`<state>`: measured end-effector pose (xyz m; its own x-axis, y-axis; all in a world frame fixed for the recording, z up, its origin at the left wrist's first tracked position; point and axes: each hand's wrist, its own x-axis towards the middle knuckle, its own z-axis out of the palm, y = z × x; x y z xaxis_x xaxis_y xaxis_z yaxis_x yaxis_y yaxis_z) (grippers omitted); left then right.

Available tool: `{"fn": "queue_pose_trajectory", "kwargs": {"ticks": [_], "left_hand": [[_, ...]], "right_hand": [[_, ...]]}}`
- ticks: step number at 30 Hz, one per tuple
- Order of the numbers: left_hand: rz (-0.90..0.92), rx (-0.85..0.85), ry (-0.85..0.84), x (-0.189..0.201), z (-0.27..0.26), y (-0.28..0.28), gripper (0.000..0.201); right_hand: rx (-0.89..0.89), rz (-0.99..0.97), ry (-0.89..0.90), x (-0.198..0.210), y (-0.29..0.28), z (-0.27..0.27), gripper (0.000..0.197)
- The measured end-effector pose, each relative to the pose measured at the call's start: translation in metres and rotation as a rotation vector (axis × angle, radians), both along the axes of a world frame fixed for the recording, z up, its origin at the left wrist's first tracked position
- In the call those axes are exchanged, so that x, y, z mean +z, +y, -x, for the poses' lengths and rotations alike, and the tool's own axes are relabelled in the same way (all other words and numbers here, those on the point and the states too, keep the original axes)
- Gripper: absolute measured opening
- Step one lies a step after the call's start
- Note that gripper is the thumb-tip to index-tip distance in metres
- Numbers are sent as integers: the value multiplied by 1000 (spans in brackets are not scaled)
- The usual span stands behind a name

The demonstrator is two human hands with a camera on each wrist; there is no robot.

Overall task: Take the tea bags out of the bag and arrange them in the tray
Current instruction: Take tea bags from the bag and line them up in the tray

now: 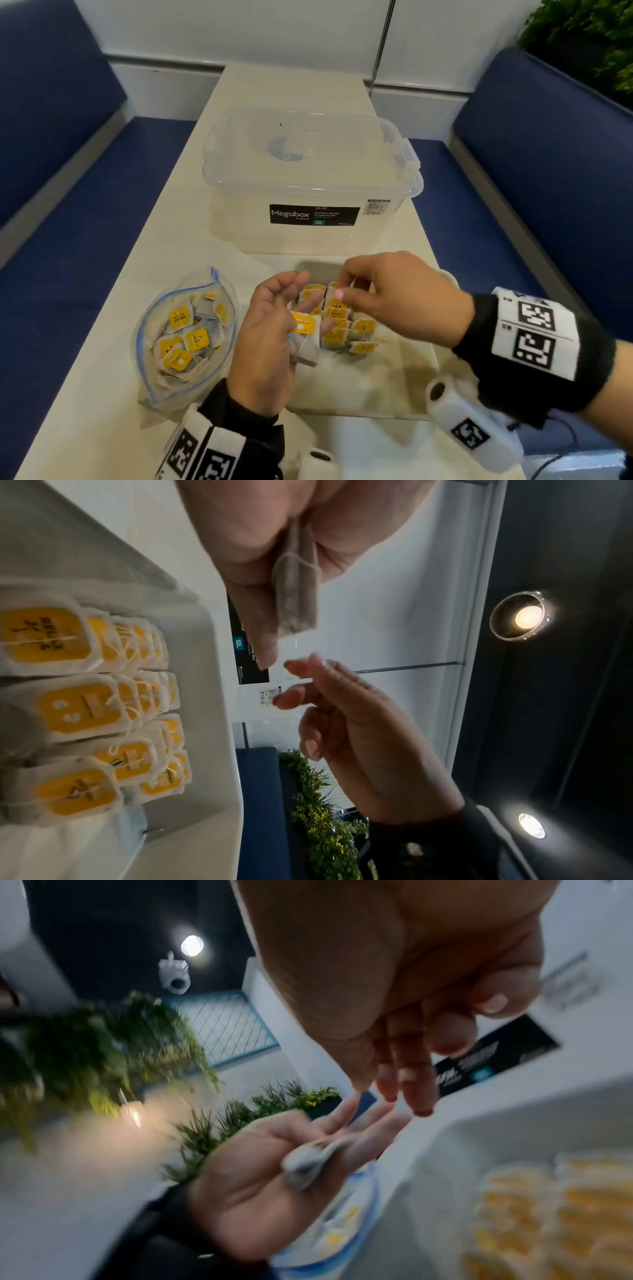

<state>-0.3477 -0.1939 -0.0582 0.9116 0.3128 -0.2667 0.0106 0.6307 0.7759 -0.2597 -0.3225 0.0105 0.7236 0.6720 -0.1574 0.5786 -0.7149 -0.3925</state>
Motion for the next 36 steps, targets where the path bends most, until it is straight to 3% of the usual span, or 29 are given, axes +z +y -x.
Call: {"fn": "queue_pose_trajectory", "kwargs": {"ticks": [3,10,18,24,32,36], "left_hand": [[-65,-7,-106,-3,-1,-2,55],[-274,-83,-218,2,3,-4,62],[-294,-69,-115,4,6,-10,35],[-349,-60,-139,4,8,-13,28],[-355,-34,-132,7,8,-15,32],[-521,5,-100,3,9,-7,41]], "right_hand": [[-8,-67,181,-4,6,15,17],[-78,-282,334,-5,9,17,13],[-128,-502,252,16,2,12,4],[-4,-330,0,32,-6,16,1],[22,-251,-26,44,-15,8,12],[-15,-158,-31,50,-25,-3,7]]}}
